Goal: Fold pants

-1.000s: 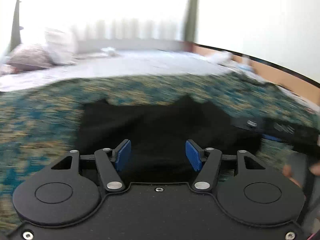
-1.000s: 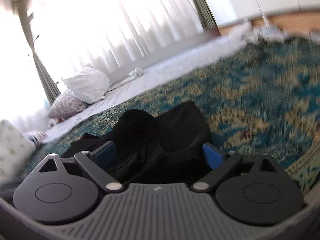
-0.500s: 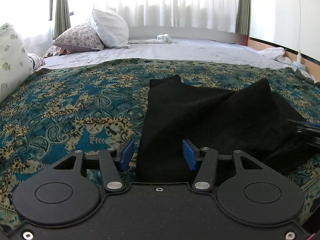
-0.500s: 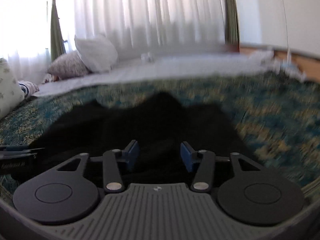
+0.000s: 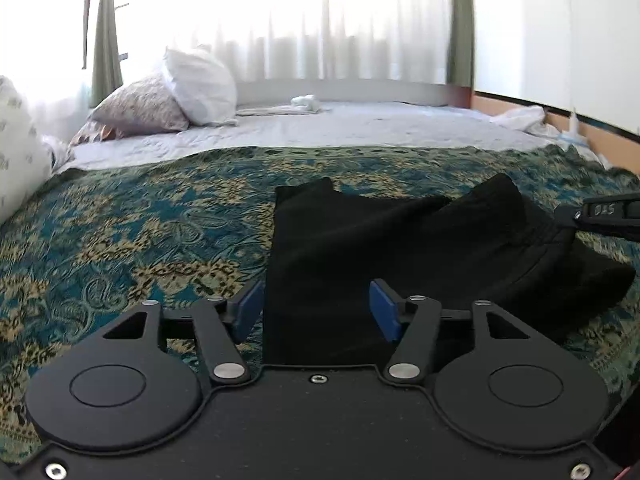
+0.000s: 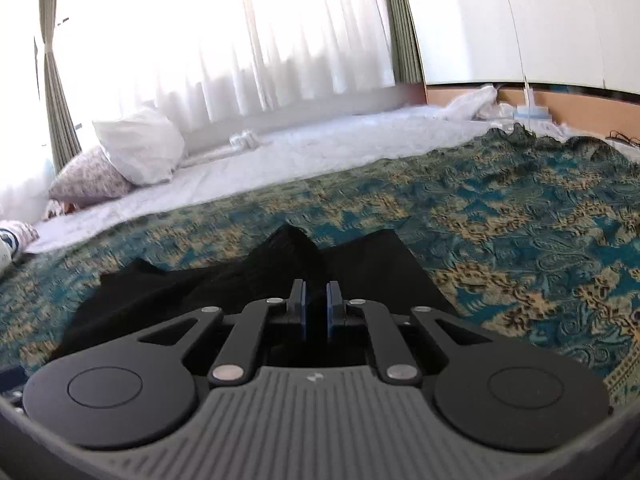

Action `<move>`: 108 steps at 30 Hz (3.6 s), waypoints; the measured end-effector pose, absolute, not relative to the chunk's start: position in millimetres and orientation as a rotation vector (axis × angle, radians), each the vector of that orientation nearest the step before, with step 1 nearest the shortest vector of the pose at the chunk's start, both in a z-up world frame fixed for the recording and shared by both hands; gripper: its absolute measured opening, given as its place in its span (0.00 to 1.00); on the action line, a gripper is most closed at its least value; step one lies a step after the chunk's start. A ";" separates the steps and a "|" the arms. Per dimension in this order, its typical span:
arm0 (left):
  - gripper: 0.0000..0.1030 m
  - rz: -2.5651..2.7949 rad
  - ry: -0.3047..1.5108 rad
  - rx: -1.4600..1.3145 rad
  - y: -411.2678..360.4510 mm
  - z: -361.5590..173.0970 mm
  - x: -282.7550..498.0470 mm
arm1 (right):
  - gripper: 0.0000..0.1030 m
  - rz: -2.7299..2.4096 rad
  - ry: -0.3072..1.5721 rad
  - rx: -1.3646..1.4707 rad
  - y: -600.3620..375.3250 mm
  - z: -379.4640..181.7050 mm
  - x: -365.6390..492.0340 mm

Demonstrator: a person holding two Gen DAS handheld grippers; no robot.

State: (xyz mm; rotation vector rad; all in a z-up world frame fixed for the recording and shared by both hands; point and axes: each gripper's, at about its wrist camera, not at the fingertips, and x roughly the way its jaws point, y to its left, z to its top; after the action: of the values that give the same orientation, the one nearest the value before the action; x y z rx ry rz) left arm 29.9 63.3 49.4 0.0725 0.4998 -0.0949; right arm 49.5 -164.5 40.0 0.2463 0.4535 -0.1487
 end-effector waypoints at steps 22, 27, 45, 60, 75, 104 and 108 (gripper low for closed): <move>0.57 -0.097 0.544 0.111 53.5 28.1 35.2 | 0.72 -0.096 0.553 0.332 -175.7 12.5 52.6; 0.57 -0.097 0.546 0.098 53.4 26.8 34.6 | 0.59 -0.112 0.554 0.278 -165.3 9.1 62.9; 0.62 -0.147 0.529 0.187 38.1 26.5 24.2 | 0.56 -0.141 0.489 0.303 -177.2 15.9 27.6; 0.65 -0.149 0.589 0.035 56.2 22.7 35.2 | 0.61 -0.168 0.549 0.428 -198.1 10.7 55.7; 0.67 -0.139 0.596 0.001 58.9 21.7 37.0 | 0.50 0.136 0.576 0.766 -242.7 -4.1 60.6; 0.70 -0.189 0.596 0.068 49.7 25.0 25.4 | 0.28 -0.282 0.425 0.251 -200.4 7.8 38.7; 0.70 -0.188 0.593 0.074 49.1 24.2 23.1 | 0.31 -0.305 0.420 0.169 -195.6 0.9 43.3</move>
State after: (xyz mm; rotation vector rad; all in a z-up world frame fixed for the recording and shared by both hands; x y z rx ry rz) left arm 23.1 49.1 24.2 0.0736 0.5931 -0.1878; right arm 43.3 -195.6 0.9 0.1689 0.4199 -0.3052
